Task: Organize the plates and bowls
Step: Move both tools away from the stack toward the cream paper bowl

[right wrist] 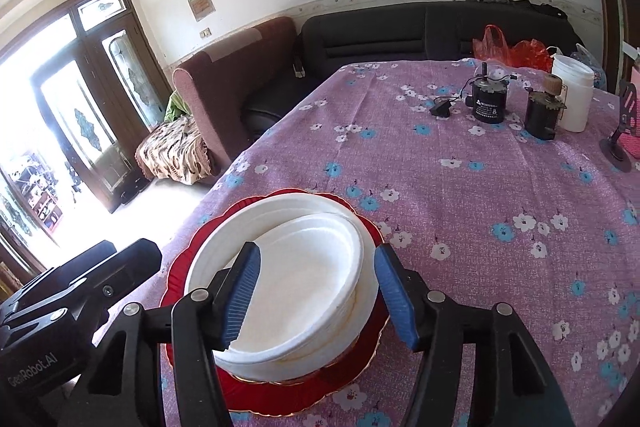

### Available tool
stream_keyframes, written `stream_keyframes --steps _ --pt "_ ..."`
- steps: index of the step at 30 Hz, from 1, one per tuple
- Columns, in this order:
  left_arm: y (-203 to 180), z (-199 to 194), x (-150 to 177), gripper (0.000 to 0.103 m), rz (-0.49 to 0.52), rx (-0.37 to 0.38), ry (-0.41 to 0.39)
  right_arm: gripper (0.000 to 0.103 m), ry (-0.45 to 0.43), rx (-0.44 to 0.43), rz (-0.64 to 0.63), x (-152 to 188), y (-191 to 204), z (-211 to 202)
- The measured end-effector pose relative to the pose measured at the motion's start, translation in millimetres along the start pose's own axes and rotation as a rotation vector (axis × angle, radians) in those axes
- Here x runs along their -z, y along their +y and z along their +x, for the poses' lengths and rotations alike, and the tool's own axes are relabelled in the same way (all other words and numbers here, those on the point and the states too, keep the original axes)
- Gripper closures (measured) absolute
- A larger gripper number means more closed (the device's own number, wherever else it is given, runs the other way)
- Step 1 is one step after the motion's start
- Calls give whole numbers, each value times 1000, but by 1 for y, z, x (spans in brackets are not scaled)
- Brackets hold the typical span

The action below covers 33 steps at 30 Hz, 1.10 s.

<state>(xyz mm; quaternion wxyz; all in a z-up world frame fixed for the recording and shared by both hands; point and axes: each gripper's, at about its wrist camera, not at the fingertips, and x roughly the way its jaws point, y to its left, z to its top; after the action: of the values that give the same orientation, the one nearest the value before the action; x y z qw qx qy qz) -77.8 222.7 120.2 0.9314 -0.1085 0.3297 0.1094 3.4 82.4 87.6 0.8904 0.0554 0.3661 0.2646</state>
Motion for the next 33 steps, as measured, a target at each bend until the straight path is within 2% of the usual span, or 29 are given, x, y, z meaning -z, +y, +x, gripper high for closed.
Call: stream_keyframes --steps 6,18,27,33 --pt "-19 -24 6 18 30 39 -17 34 -15 -7 16 12 -9 -25" --pt "-71 -55 23 17 125 102 -16 29 -68 16 39 32 -38 -82" --pt "-102 -74 31 17 183 121 -32 29 -110 66 77 47 -82 -130" --pt "-125 -84 34 17 227 141 -37 29 -169 111 122 50 -118 -175"
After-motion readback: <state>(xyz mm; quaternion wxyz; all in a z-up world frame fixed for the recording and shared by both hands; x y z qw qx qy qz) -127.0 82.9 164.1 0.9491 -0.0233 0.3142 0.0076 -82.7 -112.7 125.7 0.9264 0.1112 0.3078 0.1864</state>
